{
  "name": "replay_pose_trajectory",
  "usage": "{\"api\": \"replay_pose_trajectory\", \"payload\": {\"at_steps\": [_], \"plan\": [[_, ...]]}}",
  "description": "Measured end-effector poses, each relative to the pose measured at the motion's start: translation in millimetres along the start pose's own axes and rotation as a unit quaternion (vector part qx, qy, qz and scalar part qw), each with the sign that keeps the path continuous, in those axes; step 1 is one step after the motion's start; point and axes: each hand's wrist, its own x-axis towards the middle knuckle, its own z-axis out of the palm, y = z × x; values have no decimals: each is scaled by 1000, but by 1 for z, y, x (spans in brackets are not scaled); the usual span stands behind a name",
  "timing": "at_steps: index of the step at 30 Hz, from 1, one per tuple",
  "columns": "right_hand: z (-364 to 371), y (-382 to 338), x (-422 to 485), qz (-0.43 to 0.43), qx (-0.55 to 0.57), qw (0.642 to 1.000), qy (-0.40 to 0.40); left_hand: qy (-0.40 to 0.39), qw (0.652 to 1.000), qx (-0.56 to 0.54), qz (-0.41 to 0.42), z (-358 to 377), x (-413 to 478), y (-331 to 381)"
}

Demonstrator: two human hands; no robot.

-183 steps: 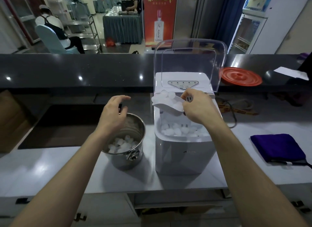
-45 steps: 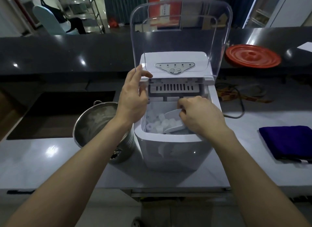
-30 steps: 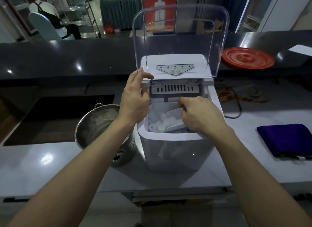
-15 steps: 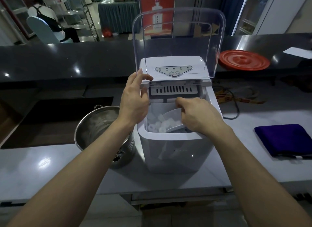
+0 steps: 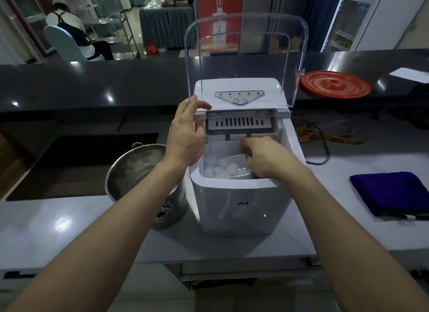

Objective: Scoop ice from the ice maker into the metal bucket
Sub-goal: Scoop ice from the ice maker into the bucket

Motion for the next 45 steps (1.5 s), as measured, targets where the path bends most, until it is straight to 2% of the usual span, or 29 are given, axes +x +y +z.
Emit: {"api": "replay_pose_trajectory", "payload": {"at_steps": [29,36,40,45], "plan": [[-8,-4,-1,27,91,995,19,-15,1000,-12,-21,1,0,-2],[-14,-10,-11,45,121,988,85,-20,999,19,-17,1,1,-8],[-18,-14,-23,69,126,985,99,-73,997,22,-26,-7,7,-12],[-36,-34,-31,94,124,976,150,-124,990,-54,-44,-53,8,-30]]}}
